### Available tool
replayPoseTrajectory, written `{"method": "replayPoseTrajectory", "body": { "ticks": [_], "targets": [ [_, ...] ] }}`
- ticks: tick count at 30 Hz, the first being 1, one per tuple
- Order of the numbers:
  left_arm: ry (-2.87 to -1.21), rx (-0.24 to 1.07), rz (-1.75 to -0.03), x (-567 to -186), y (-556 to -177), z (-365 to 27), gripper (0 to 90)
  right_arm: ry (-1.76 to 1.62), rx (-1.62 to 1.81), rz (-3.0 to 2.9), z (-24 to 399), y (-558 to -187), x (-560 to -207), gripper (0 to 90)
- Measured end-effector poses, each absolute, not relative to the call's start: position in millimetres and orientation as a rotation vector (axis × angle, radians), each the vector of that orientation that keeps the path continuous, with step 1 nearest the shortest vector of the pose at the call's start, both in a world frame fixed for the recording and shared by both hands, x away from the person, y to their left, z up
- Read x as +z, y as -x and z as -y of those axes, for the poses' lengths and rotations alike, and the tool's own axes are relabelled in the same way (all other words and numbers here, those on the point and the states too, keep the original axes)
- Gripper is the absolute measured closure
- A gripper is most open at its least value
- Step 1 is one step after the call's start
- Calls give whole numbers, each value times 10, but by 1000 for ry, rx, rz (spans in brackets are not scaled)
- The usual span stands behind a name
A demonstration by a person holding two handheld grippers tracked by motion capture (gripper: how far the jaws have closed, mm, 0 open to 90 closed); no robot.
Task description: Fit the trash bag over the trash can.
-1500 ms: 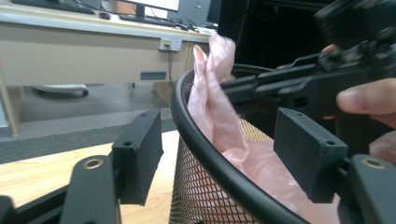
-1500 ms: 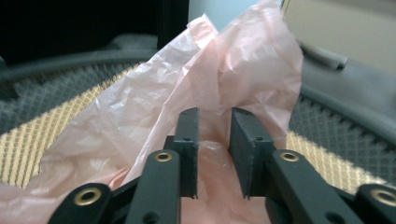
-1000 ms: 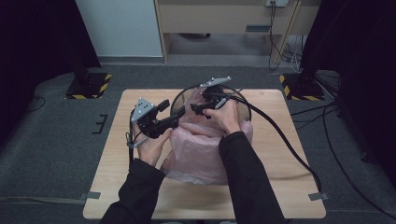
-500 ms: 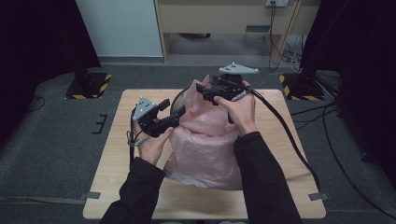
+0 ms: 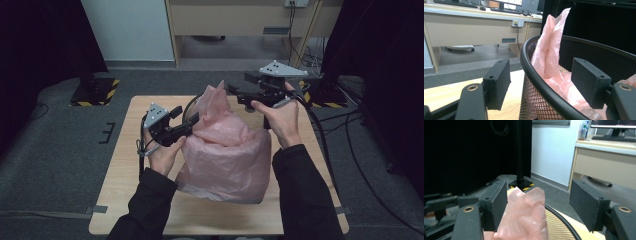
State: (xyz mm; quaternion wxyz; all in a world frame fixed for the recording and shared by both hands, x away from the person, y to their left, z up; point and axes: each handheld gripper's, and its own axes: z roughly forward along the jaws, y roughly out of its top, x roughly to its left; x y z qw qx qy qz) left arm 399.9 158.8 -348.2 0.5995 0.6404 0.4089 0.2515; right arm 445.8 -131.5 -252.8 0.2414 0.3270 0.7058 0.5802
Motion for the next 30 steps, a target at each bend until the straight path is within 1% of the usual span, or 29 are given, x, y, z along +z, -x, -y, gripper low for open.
{"method": "replayPoseTrajectory", "body": {
  "ticks": [3,6,9,12,16,25,30],
  "targets": [
    [-1488,581,-945,-3479,-3998,-1590,316,-851,1583,-1933,1406,-4380,-2487,330],
    [-1482,572,-945,-3466,-3986,-1617,354,-791,1586,-1942,1511,-4281,-2453,350],
    [-1426,559,-913,-3426,-3967,-1688,354,-776,1610,-1939,1634,-4210,-2478,360],
    [-1432,560,-879,-3371,-3893,-1748,352,-720,1546,-1961,1725,-4143,-2515,360],
    [-1432,540,-847,-3313,-3744,-1829,355,-733,1604,-1935,1818,-4087,-2559,364],
    [-1451,472,-791,-3296,-3404,-1889,380,-714,1667,-1922,2085,-3900,-2754,365],
    [-1470,450,-777,-3329,-3254,-1885,380,-689,1725,-1950,2196,-3750,-2965,359]
  ]
}}
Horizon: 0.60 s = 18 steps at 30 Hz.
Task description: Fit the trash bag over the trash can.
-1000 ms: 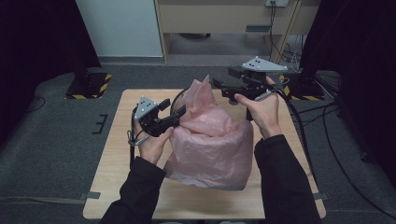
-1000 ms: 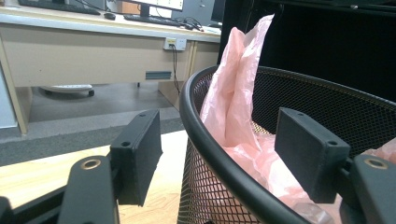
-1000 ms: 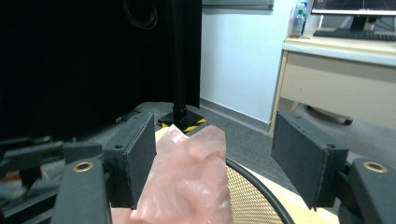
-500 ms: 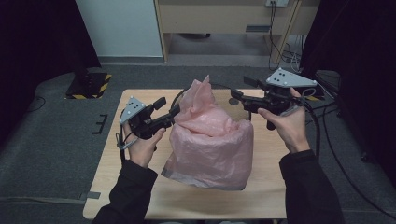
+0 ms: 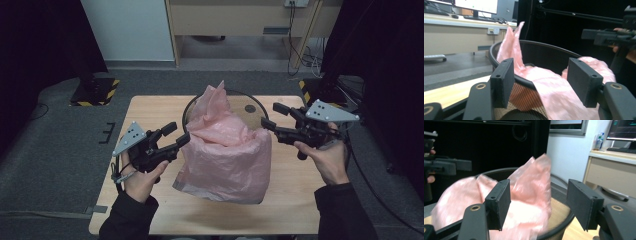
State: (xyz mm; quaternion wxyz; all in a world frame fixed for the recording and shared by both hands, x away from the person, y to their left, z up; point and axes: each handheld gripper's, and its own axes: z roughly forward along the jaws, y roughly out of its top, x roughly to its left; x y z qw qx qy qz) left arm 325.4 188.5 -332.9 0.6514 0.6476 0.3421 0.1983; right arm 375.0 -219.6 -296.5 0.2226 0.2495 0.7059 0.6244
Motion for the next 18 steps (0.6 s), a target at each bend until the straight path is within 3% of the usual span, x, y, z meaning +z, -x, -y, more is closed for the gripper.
{"method": "replayPoseTrajectory", "body": {
  "ticks": [18],
  "targets": [
    [-1593,382,-774,-3586,-3093,-1779,442,-690,1822,-2031,2357,-3481,-3499,364]
  ]
}}
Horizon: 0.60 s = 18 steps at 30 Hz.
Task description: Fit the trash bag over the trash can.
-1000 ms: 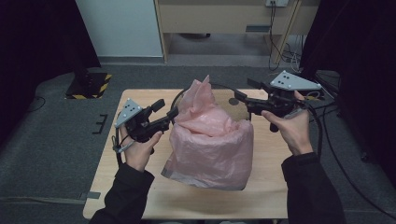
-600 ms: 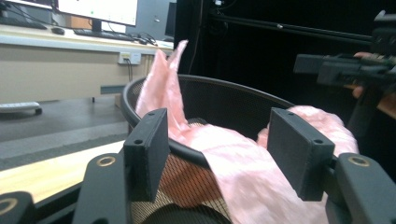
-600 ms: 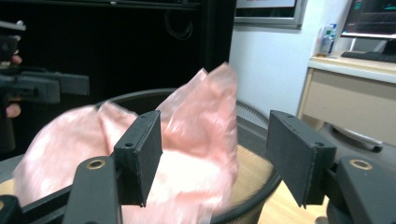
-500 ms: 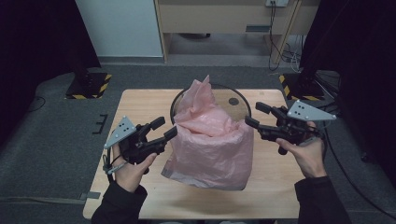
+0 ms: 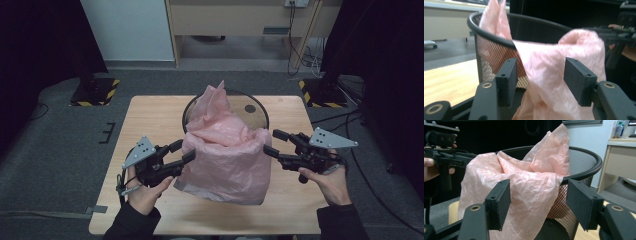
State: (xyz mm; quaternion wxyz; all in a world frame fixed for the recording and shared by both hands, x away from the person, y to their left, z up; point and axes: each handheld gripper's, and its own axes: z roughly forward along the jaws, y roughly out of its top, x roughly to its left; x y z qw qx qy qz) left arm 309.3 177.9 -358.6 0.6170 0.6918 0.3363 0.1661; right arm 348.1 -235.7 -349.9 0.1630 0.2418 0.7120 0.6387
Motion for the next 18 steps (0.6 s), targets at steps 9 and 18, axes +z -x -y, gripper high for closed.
{"method": "replayPoseTrajectory", "body": {
  "ticks": [9,18],
  "targets": [
    [-1598,326,-774,-3712,-3127,-1774,495,-694,1838,-2099,2388,-3423,-3690,535],
    [-1591,310,-757,-3749,-3121,-1775,710,-684,1887,-2128,2383,-3409,-3713,846]
  ]
}}
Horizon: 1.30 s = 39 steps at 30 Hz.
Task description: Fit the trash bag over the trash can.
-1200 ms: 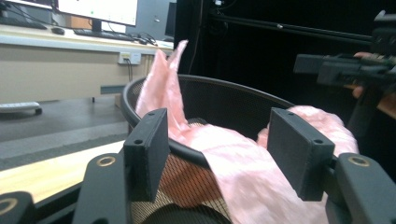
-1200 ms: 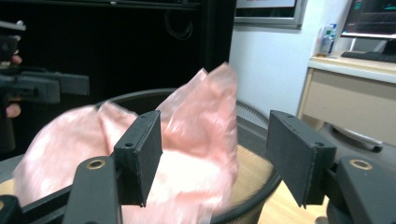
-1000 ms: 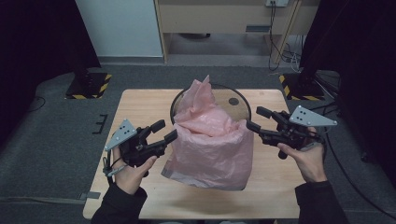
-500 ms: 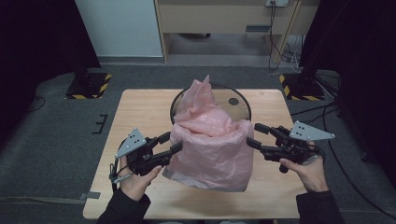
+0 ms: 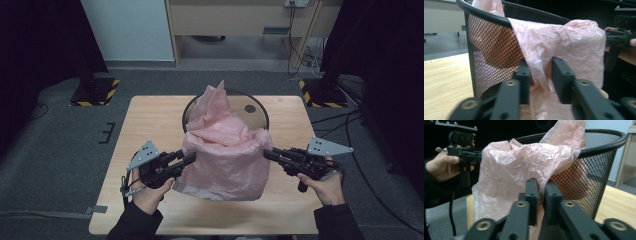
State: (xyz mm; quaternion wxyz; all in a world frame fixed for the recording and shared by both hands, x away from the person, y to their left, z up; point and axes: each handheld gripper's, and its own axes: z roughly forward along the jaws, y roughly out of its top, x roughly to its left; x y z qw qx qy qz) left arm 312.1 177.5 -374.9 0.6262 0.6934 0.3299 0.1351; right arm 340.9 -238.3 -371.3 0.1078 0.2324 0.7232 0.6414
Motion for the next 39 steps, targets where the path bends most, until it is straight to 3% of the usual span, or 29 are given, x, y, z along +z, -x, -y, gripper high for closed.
{"method": "replayPoseTrajectory", "body": {
  "ticks": [5,11,22,34,39],
  "targets": [
    [-1569,313,-741,-3675,-3076,-1814,835,-683,1923,-2115,2391,-3393,-3694,900],
    [-1557,318,-738,-3501,-3080,-1835,854,-692,1986,-2080,2412,-3398,-3627,900],
    [-1483,374,-796,-3254,-3356,-1780,780,-782,2032,-1936,2328,-3613,-3399,891],
    [-1482,405,-883,-3284,-3663,-1755,739,-842,1894,-1878,2169,-3901,-3357,853],
    [-1472,411,-885,-3312,-3712,-1767,693,-843,1819,-1891,2131,-3935,-3391,746]
  ]
}}
